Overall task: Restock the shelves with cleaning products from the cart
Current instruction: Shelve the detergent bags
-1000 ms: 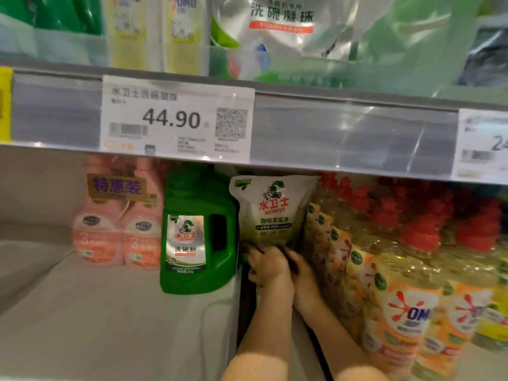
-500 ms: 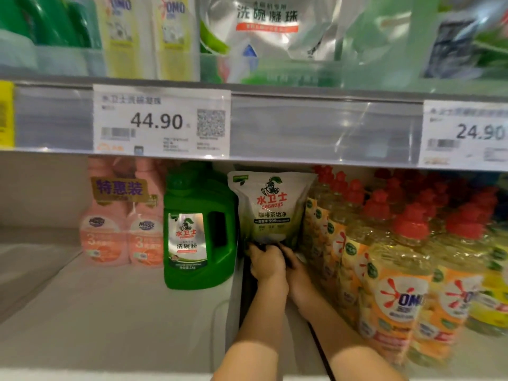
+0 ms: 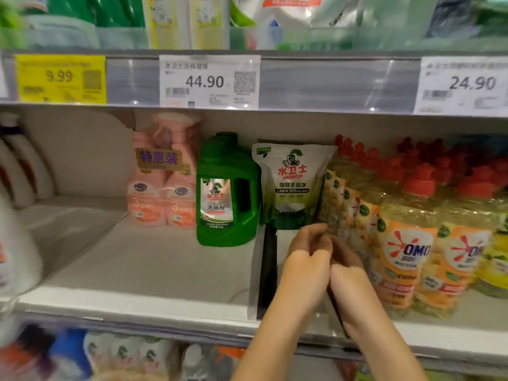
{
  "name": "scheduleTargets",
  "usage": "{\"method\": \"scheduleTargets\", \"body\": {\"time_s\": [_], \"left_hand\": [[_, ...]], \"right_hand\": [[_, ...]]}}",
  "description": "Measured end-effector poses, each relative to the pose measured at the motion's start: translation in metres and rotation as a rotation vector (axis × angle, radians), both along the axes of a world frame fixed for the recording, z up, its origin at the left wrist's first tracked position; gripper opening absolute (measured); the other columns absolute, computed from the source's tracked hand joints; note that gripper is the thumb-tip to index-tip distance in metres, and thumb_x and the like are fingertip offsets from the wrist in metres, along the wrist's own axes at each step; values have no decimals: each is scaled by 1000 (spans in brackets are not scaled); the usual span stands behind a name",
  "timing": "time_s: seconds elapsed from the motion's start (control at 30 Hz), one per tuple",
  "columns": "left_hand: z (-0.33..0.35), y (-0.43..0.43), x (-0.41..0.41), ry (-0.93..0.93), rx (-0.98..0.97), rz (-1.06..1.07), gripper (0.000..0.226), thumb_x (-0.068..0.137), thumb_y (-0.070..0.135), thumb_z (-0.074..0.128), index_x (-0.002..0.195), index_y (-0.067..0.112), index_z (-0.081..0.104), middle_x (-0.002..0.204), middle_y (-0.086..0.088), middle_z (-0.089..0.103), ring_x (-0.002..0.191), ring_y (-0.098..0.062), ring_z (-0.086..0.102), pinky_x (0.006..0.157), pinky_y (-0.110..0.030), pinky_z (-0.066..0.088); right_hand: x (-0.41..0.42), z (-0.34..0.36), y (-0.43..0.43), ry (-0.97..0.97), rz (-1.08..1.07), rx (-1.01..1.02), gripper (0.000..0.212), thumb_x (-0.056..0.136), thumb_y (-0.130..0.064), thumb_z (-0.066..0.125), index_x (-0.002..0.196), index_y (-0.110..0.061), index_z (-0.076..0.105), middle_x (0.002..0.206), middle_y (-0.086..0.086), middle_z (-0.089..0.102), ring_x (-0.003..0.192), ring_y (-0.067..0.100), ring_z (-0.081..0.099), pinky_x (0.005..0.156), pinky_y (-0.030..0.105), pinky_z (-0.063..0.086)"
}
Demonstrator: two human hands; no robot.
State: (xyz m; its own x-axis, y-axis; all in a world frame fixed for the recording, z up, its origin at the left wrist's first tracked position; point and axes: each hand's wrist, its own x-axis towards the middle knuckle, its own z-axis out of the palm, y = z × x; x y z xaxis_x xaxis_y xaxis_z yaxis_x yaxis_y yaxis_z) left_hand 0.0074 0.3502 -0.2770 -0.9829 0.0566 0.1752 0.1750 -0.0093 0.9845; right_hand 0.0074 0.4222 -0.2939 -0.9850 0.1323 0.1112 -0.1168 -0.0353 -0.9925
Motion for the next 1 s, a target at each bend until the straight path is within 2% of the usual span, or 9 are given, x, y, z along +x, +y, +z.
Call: {"method": "scheduleTargets", "body": {"time_s": [0.07, 0.17, 0.3, 0.43, 0.5, 0.6, 0.77, 0.9, 1.0], "left_hand": [[-5, -6, 14, -16, -36, -63, 23, 100, 19, 43, 111, 34, 57, 110, 15, 59, 102, 5, 55, 78, -4, 42], [-16, -12, 35, -21, -10, -16, 25, 99, 17, 44, 111, 29, 62, 108, 11, 66, 102, 0, 60, 90, -17, 48], [-25, -16, 65, 19, 11, 70, 24, 98, 15, 46, 106, 27, 65, 103, 11, 69, 98, 0, 63, 86, -16, 49], [-26, -37, 99, 22, -3, 214, 23, 98, 14, 49, 104, 28, 66, 100, 12, 69, 100, -4, 64, 91, -26, 52], [-27, -54, 118, 10, 27, 307, 20, 98, 14, 50, 107, 24, 66, 100, 8, 69, 97, -3, 65, 87, -24, 54], [-30, -85, 149, 3, 42, 466, 20, 97, 12, 51, 112, 17, 64, 106, 1, 68, 102, -9, 64, 88, -22, 52], [-34, -145, 212, -24, -4, 644, 20, 97, 17, 52, 113, 19, 64, 101, 9, 67, 94, -2, 63, 77, -12, 49], [-40, -198, 270, -39, 0, 752, 16, 96, 22, 54, 107, 30, 65, 98, 19, 68, 94, 1, 63, 76, -12, 46], [-44, -239, 327, -55, -5, 851, 17, 97, 24, 54, 108, 31, 64, 99, 20, 68, 96, 1, 63, 76, -11, 46]], "right_hand": [[10, -6, 9, 6, -50, 20, 33, 93, -1, 48, 112, -22, 65, 108, 1, 70, 106, 19, 64, 97, 42, 50], [25, -12, 18, 6, -48, 25, 24, 94, -8, 53, 103, -23, 69, 95, -5, 74, 98, 12, 67, 89, 36, 53], [48, -17, 13, 64, 48, 11, 19, 95, -10, 53, 101, -18, 69, 92, -2, 74, 90, 10, 70, 76, 27, 52], [65, -24, -7, 58, 165, -33, 18, 95, -10, 54, 99, -20, 68, 88, -1, 74, 83, 11, 71, 68, 23, 53], [73, -28, -25, 27, 267, -60, 17, 95, -13, 55, 97, -21, 69, 89, 1, 74, 86, 16, 71, 71, 33, 56], [87, -33, -58, 19, 430, -60, 17, 95, -14, 56, 92, -23, 70, 90, 1, 74, 88, 18, 71, 74, 34, 55], [124, -34, -117, 60, 679, -52, 17, 92, -9, 57, 89, -19, 71, 90, 6, 74, 92, 27, 69, 83, 39, 56], [166, -36, -172, 80, 822, -26, 15, 91, -13, 59, 90, -22, 71, 87, -2, 74, 84, 15, 70, 72, 21, 56], [208, -40, -230, 51, 942, -24, 14, 91, -13, 59, 89, -20, 71, 82, -4, 74, 76, 11, 70, 67, 24, 57]]}}
